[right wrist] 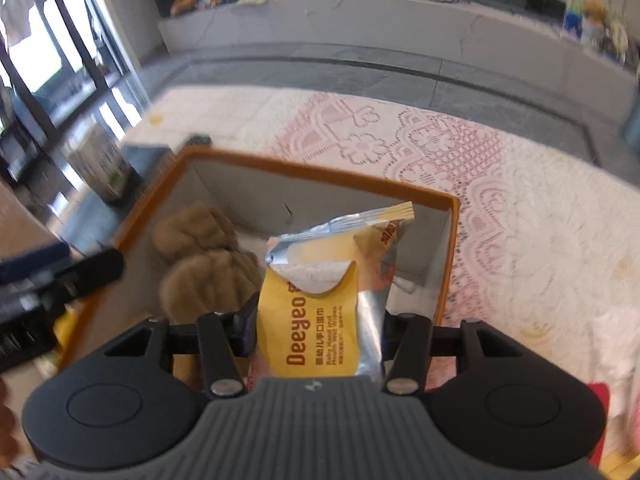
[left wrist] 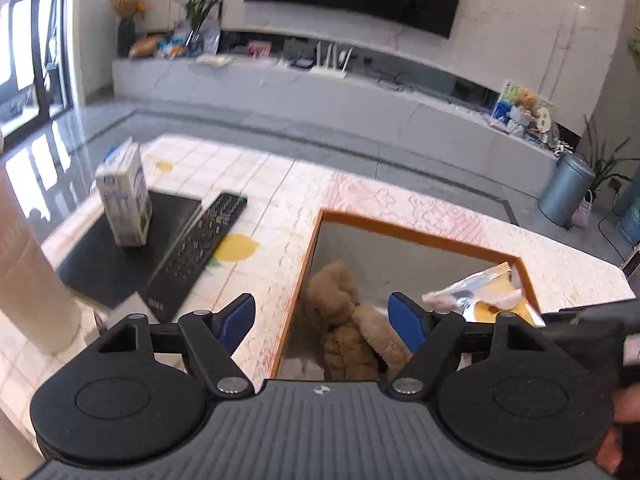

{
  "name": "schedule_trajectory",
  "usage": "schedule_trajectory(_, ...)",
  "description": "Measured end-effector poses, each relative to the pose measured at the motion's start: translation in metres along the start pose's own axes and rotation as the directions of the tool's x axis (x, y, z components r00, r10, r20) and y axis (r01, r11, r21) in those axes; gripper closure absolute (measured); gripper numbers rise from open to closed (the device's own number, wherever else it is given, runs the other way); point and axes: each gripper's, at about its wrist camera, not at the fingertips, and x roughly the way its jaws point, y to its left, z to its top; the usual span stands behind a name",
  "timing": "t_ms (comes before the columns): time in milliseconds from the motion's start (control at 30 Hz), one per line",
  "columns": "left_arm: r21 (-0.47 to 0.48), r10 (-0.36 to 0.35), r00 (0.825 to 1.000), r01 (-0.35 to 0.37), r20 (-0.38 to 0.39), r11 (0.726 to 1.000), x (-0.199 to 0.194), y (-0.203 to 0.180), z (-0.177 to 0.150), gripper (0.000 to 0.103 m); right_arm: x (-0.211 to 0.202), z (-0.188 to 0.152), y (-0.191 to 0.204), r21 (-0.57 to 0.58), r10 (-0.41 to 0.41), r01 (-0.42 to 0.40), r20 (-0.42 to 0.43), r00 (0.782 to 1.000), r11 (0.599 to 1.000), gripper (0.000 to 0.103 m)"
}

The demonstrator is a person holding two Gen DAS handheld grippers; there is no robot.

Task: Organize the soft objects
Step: 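Open both tools to drop the towel and snack bag into the box, then move both tools back toward the remaining objects on the table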

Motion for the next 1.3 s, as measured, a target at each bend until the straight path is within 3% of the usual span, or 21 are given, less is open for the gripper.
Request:
schedule_trajectory(167,-0.029,-0.017,1.0,0.017,-0.015,0.999,0.003,0.011,-0.003,0.016,0.012,0.0,0.012,-0.06,-0.055,0.054,-0.008,0.998,0.997,0.044)
schedule_trajectory(267,-0.032,-0.051,0.999,0.051,-0.005,0.998,0.002,0.013,-0.004,0.016,0.01,0.006,0.015,-0.067,-0.065,0.066,0.015,0.998,0.996,0.025)
schedule_trajectory(300,-0.037,-0.061,0.998,0.061,-0.004,0.997,0.001,0.014,-0.004,0.016,0.008,0.007,0.015,-0.071,-0.058,0.06,0.022,0.998,0.996,0.014)
schedule_trajectory(433,-0.044,-0.066,0.998,0.066,0.003,0.997,-0.002,0.01,-0.003,0.017,0.001,0.01,0.02,-0.092,-0.058,0.061,0.033,0.998,0.994,0.004)
schedule_trajectory(800,-0.069,-0.042,0.999,0.043,0.011,0.997,-0.008,0.016,-0.003,0.019,-0.027,0.001,0.031,-0.164,-0.024,0.038,0.086,0.996,0.986,0.003)
schedule_trajectory(1133,-0.077,-0.112,0.991,0.117,0.07,0.99,-0.031,0.001,-0.002,0.019,-0.078,-0.005,0.011,-0.104,-0.018,0.036,0.162,0.987,0.994,0.003)
schedule_trajectory(1300,-0.035,-0.131,0.984,0.136,0.123,0.99,-0.051,-0.014,-0.003,0.019,-0.117,-0.01,-0.014,-0.018,-0.021,0.025,0.208,0.978,1.0,0.003)
